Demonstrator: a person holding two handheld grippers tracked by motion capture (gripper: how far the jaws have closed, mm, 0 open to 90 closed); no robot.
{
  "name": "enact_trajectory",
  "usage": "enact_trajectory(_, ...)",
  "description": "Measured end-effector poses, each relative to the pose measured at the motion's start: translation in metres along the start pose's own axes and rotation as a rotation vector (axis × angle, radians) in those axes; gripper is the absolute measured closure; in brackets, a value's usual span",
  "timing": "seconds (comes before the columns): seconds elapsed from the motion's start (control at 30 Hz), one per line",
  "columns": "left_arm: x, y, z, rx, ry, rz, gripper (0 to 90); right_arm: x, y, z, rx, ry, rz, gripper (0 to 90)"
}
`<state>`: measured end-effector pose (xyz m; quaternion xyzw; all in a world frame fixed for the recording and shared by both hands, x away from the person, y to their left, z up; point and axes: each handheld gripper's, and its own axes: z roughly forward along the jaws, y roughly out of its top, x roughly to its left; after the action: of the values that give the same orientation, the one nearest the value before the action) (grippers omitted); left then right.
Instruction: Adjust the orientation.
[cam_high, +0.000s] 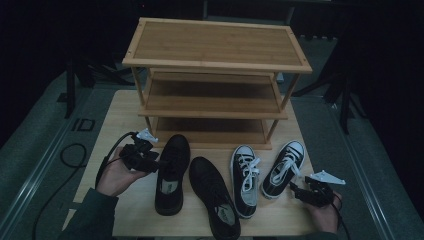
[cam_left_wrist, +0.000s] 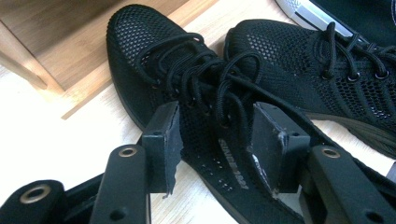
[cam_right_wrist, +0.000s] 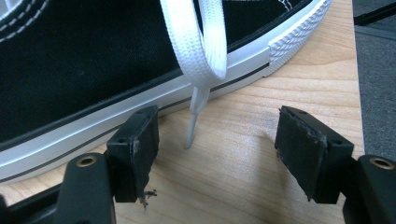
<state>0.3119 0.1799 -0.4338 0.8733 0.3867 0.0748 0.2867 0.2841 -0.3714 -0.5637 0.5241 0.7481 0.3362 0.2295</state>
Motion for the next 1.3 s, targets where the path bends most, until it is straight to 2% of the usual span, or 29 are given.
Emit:
enact_trajectory(0.33,-0.006,0.000,0.013,0.056,0.015,0.018,49.3,0.000,0.000,0.000,0.000,0.000,-0.001,29.9)
enact_trajectory(0.43,-0.007,-0.004,0.025,0.106,0.032,0.018,49.7,0.000,0.000,0.000,0.000,0.000,-0.001,29.9)
enact_trajectory(0.6,-0.005,-0.006,0.033,0.146,0.053,-0.010,50.5,0.000,0.000,0.000,0.000,0.000,-0.002,29.9)
enact_trajectory(0.7,-0.004,-0.006,0.034,0.165,0.054,-0.014,53.6,0.000,0.000,0.000,0.000,0.000,-0.002,29.9)
enact_trajectory(0.9,-0.002,-0.006,0.032,0.183,0.014,-0.019,73.5,0.000,0.000,0.000,0.001,0.000,-0.002,29.9)
enact_trajectory(1.07,0.001,-0.007,0.027,0.196,0.049,-0.011,83.2,0.000,0.000,0.000,0.000,0.001,-0.002,29.9)
enact_trajectory(1.13,0.005,-0.009,0.024,0.185,0.089,-0.018,86.1,0.000,0.000,0.000,0.000,0.001,-0.002,29.9)
enact_trajectory(1.3,0.020,-0.014,0.014,0.151,0.114,-0.033,87.4,0.000,0.000,0.000,0.001,0.001,-0.002,29.8)
